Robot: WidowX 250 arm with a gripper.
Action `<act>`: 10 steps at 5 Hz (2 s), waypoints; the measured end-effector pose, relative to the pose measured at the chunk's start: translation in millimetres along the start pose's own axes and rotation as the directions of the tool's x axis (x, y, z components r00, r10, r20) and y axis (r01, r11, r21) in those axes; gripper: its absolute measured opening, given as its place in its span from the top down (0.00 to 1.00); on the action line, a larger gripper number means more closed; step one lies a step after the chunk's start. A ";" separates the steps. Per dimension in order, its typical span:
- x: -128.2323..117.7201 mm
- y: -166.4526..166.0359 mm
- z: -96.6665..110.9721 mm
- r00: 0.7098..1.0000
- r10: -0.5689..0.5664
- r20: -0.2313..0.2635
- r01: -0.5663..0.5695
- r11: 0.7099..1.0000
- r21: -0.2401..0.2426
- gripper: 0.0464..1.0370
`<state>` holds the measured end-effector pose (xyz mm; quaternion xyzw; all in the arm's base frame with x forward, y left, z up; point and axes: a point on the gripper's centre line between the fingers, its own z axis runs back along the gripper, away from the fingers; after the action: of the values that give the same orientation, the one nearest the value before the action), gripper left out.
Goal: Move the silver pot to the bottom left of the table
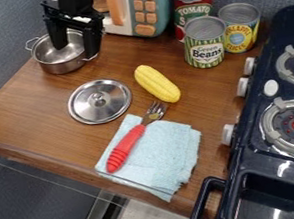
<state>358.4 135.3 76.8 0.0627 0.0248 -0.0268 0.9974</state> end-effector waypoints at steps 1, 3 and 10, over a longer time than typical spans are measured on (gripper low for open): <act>-1.8 -3.1 -16.7 0.999 -0.007 -0.043 0.006 1.000 -0.016 0.04; 0.0 12.6 -18.7 0.999 0.011 -0.046 -0.011 1.000 0.006 0.04; -14.9 68.6 -41.4 0.555 0.829 -0.065 -0.824 0.559 0.097 0.04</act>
<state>345.5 209.2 45.0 0.0958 0.0431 0.4467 0.8885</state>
